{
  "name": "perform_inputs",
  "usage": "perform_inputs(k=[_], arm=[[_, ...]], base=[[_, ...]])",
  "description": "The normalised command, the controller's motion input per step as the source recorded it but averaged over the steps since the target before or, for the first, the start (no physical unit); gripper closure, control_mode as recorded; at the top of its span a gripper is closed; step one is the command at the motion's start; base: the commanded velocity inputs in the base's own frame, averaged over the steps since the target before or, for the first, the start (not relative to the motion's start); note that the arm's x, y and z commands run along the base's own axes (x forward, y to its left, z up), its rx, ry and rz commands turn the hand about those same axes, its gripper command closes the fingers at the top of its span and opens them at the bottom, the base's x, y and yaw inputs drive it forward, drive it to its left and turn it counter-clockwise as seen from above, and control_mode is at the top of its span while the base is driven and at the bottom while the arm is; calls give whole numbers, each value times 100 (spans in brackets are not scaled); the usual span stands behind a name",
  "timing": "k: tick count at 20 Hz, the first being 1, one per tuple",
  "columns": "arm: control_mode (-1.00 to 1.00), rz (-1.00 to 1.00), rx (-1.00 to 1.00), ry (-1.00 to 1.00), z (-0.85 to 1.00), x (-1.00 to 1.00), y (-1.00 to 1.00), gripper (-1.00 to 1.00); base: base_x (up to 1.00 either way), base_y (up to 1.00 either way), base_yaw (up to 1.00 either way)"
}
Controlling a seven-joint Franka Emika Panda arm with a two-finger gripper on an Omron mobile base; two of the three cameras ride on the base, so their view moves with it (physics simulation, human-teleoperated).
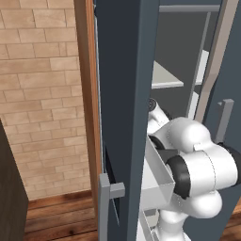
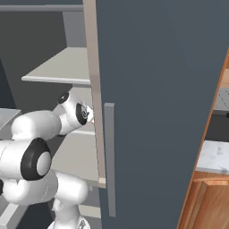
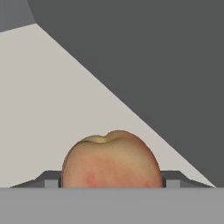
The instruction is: Take the broccoli, fish, and peach from the freezer and place them in the bowl on the counter.
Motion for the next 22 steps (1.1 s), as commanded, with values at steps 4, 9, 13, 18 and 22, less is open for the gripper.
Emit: perform_inputs(k=[4,9,13,18,22], arm=[[-100,7,0,0,0,-58,-1,100],[-100,17,4,0,11,-34,0,100],[-100,19,7,0,30,-23,0,100],[-100,19,5,0,30,-34,2,100],[-100,17,4,0,45,-48,0,100]], base=[[0,0,0],[0,0,0],[0,0,0],[0,0,0],[0,0,0]])
